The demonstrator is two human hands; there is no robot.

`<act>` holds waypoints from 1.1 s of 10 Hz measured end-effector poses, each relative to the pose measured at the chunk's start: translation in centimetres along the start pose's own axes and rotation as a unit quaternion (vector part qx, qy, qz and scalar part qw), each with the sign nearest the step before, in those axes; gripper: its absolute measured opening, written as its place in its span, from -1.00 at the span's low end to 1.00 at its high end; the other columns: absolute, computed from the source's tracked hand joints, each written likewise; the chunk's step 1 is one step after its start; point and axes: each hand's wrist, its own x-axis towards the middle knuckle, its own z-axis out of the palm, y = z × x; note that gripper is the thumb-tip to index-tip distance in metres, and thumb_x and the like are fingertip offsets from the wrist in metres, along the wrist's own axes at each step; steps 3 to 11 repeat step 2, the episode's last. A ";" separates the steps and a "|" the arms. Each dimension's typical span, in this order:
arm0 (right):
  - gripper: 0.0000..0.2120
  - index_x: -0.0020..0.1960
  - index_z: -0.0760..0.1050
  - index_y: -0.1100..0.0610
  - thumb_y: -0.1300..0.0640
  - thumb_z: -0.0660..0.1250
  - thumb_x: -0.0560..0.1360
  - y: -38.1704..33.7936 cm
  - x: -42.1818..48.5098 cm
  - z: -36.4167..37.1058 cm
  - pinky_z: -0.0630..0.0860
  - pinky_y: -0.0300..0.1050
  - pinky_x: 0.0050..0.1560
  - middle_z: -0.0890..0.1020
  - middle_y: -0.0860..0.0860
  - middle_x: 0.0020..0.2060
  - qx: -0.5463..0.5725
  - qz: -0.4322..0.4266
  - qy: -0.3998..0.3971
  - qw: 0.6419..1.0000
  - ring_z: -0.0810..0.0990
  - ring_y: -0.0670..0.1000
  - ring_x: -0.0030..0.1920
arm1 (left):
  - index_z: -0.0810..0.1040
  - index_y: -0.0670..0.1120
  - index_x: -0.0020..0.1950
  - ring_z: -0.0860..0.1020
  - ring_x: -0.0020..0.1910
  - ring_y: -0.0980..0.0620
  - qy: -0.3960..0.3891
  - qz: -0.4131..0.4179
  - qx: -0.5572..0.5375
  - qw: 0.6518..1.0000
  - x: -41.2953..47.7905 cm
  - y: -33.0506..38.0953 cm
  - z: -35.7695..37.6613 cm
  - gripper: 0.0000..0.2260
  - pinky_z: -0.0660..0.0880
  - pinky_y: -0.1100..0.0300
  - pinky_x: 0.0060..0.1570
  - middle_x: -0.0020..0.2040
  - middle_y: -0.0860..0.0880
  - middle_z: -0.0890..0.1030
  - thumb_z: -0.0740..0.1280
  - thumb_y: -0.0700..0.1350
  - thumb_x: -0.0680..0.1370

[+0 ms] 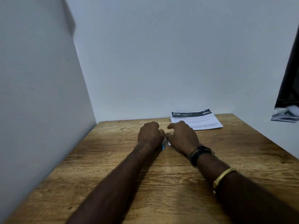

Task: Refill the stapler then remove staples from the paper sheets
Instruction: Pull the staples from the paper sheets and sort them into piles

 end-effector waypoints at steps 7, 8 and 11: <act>-0.50 0.56 0.33 0.02 -0.05 0.21 0.65 -0.2 2.2 0.4 0.31 0.08 0.47 0.26 0.14 0.60 -0.039 -0.083 0.099 0.991 0.27 0.17 0.56 | 0.09 -0.19 0.65 -0.03 0.67 -0.15 0.120 0.107 0.066 0.985 1.8 -1.0 0.0 -0.47 0.01 -0.04 0.63 0.67 -0.20 0.08 0.02 -0.01 0.71; -0.50 0.56 0.33 0.02 -0.05 0.21 0.65 -0.2 2.2 0.4 0.31 0.08 0.47 0.26 0.14 0.60 -0.039 -0.083 0.099 0.991 0.27 0.17 0.56 | 0.09 -0.19 0.65 -0.03 0.67 -0.15 0.120 0.107 0.066 0.985 1.8 -1.0 0.0 -0.47 0.01 -0.04 0.63 0.67 -0.20 0.08 0.02 -0.01 0.71; -0.50 0.56 0.33 0.02 -0.05 0.21 0.65 -0.2 2.2 0.4 0.31 0.08 0.47 0.26 0.14 0.60 -0.039 -0.083 0.099 0.991 0.27 0.17 0.56 | 0.09 -0.19 0.65 -0.03 0.67 -0.15 0.120 0.107 0.066 0.985 1.8 -1.0 0.0 -0.47 0.01 -0.04 0.63 0.67 -0.20 0.08 0.02 -0.01 0.71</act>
